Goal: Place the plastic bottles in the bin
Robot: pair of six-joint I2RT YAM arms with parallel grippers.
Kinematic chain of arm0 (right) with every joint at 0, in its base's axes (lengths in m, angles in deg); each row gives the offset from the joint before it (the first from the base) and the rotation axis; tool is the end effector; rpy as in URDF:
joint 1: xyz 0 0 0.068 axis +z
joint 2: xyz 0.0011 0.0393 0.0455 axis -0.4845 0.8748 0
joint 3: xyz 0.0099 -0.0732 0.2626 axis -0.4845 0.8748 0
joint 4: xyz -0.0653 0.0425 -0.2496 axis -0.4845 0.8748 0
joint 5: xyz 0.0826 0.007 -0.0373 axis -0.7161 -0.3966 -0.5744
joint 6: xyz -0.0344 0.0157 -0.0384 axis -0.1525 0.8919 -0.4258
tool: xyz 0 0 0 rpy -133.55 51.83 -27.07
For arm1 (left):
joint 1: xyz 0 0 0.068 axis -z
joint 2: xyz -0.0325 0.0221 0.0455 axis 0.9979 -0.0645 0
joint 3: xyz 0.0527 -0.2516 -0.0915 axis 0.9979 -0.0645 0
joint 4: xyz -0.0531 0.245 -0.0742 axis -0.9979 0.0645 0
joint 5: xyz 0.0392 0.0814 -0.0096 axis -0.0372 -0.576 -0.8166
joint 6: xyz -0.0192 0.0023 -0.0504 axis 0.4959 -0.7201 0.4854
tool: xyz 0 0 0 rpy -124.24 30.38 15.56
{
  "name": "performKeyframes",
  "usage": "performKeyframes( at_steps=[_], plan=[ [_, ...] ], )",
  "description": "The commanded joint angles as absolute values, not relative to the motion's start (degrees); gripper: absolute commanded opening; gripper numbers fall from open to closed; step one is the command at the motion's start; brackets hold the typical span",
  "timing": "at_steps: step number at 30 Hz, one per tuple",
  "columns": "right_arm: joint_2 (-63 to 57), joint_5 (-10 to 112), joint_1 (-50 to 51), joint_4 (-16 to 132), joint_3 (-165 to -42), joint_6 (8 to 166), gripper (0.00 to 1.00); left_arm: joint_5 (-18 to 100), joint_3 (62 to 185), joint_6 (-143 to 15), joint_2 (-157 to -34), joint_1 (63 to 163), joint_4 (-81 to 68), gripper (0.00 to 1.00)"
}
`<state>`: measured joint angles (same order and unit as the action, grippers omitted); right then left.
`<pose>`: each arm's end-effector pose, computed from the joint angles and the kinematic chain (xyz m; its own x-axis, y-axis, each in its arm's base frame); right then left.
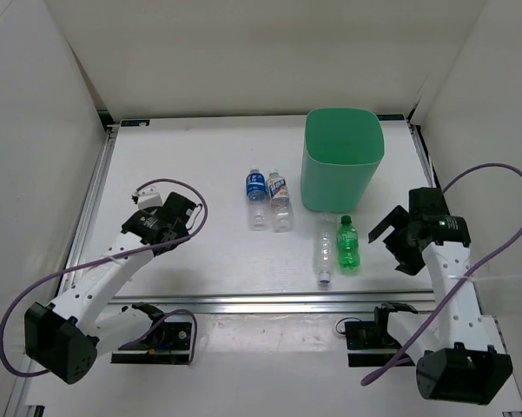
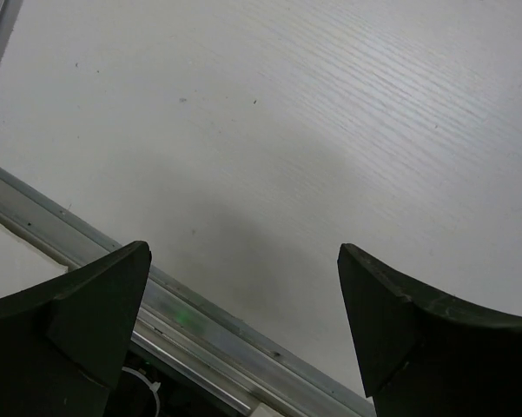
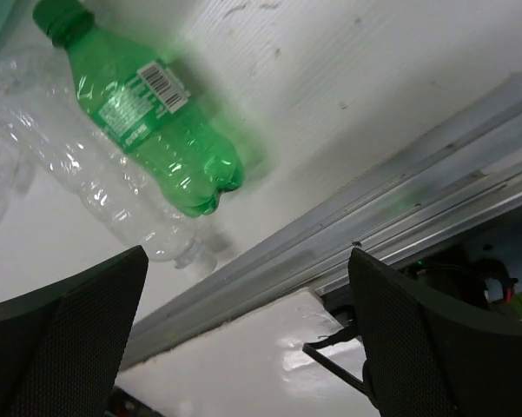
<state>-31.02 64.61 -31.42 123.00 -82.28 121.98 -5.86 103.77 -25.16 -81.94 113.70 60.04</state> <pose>0.1520 -0.0102 0.2911 -0.6163 0.6887 -0.3820 0.6655 0.7148 0.2150 0.1655 -0.0608 0.2691 -0.6976 -0.3168 -0.6426 -0.5277 0.8339 0.1618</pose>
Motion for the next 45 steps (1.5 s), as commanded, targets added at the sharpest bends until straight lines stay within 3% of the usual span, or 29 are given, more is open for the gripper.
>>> performKeyframes(
  at_steps=[1,7,17,34,39,45],
  plan=[
    [-29.1,55.2,-30.7,118.0,-79.9,116.7,1.00,-9.2,101.6,-26.7,-80.7,115.6,56.6,1.00],
    [-22.0,48.7,-29.2,114.6,-78.6,116.8,1.00,-9.2,99.2,-30.6,-77.1,117.5,53.5,1.00],
    [-8.6,55.8,-24.5,110.4,-85.9,116.8,1.00,-10.5,96.5,-30.0,-75.2,118.0,52.4,1.00],
    [1.1,58.5,-22.4,104.2,-80.9,117.9,1.00,-11.0,96.5,-28.9,-78.3,118.0,52.9,1.00],
    [1.6,57.9,-22.9,103.1,-79.0,117.9,0.91,-11.5,97.0,-28.9,-79.5,118.0,53.4,1.00],
    [1.6,57.3,-25.0,103.1,-76.7,119.0,0.70,-11.5,97.6,-28.9,-80.7,118.0,53.4,1.00]
  ],
)
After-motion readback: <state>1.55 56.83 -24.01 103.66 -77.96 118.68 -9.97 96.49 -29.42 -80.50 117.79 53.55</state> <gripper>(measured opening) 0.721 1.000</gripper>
